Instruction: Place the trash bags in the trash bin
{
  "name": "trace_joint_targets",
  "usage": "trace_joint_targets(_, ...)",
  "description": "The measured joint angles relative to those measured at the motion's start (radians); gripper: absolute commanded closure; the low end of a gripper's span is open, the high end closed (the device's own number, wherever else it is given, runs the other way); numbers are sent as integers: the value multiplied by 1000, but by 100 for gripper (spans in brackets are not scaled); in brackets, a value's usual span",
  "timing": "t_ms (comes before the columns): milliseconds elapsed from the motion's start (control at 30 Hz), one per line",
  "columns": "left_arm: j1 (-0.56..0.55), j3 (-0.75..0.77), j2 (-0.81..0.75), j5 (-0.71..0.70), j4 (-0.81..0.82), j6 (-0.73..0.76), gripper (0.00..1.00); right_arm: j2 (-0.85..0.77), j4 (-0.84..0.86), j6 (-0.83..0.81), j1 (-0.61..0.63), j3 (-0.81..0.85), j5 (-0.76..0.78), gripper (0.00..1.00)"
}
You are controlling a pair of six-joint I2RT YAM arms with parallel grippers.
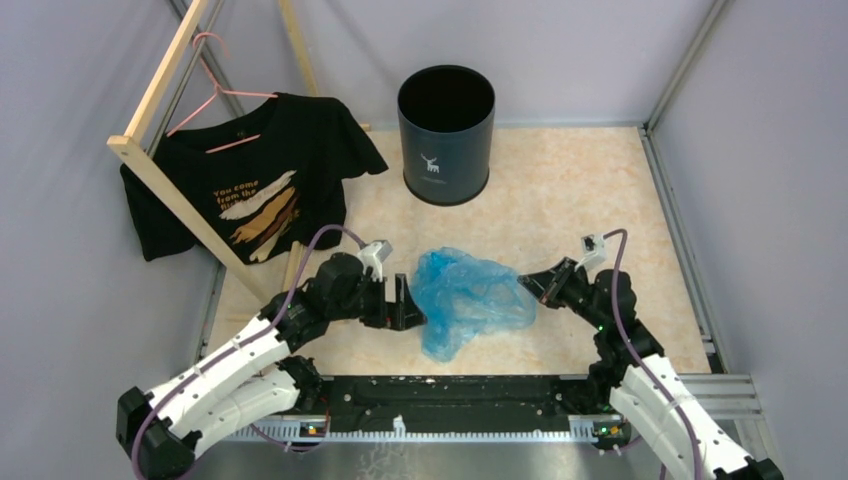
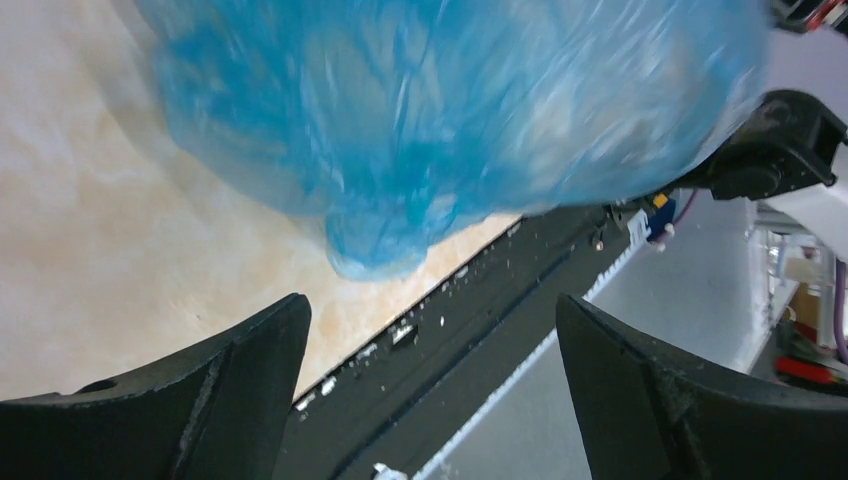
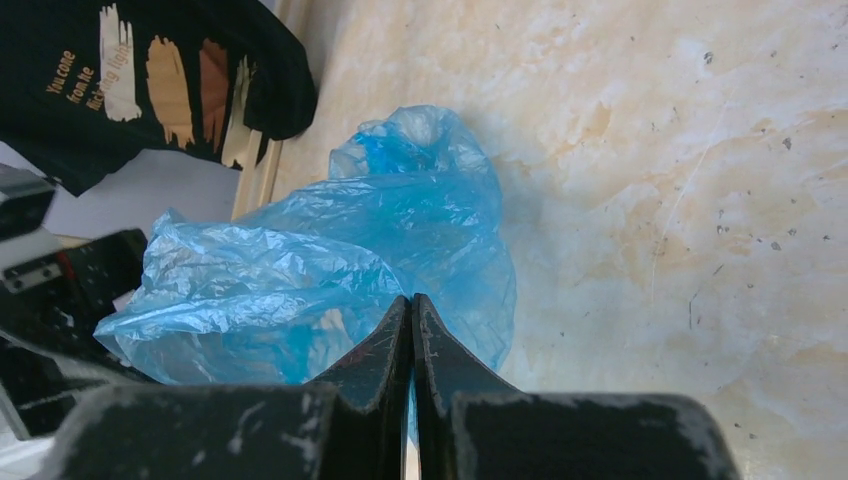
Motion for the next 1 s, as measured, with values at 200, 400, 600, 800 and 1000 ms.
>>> trace_joint_targets(200, -3, -226, -82, 91, 160, -134, 11, 43, -5, -10, 0, 18, -2, 100)
trace_joint_targets(400, -19, -334, -16, 100, 356, -186, 12, 14, -20, 0, 0, 22, -9, 100)
trace_joint_targets(600, -36, -317, 172, 85, 535, -172, 30, -30, -30, 16, 0, 22, -18, 100)
trace_joint_targets(800, -45, -315, 259, 92, 649, -190, 65, -30, -58, 17, 0, 22, -27, 100)
trace_joint_targets(1000, -47, -305, 259, 74, 653, -186, 89, -24, -58, 17, 0, 19, -30, 100)
